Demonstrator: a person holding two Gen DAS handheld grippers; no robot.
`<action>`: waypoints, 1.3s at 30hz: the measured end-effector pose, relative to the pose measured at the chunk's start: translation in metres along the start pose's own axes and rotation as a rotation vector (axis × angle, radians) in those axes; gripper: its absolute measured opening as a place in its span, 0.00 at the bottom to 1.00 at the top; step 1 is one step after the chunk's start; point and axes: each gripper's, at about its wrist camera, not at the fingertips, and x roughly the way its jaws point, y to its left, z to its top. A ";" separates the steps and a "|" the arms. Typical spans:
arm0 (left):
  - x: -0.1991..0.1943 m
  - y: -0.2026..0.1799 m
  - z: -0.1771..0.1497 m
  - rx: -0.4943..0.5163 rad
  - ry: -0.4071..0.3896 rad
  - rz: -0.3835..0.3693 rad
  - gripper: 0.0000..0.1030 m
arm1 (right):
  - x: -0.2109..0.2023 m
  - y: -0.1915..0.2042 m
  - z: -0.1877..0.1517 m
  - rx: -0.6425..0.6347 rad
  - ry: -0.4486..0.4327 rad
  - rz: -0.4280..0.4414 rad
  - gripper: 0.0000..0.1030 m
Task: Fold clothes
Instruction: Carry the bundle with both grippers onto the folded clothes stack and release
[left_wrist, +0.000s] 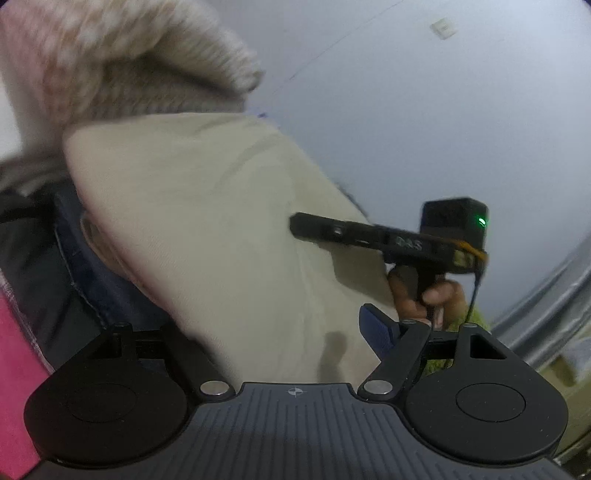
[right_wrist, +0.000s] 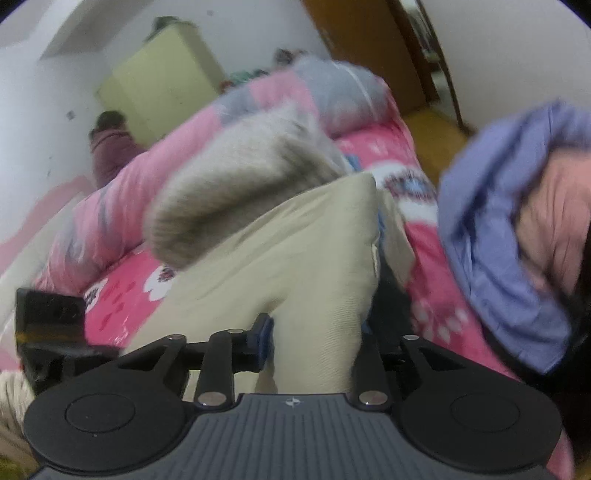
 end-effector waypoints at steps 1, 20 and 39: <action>0.000 0.005 -0.001 -0.006 0.004 -0.013 0.69 | 0.006 -0.011 -0.002 0.016 -0.010 0.021 0.30; -0.091 -0.023 0.007 0.332 -0.221 0.198 0.75 | -0.078 0.076 -0.040 -0.170 -0.519 -0.469 0.49; 0.007 -0.007 0.032 0.463 -0.140 0.433 0.74 | -0.044 0.025 -0.092 0.117 -0.612 -0.538 0.10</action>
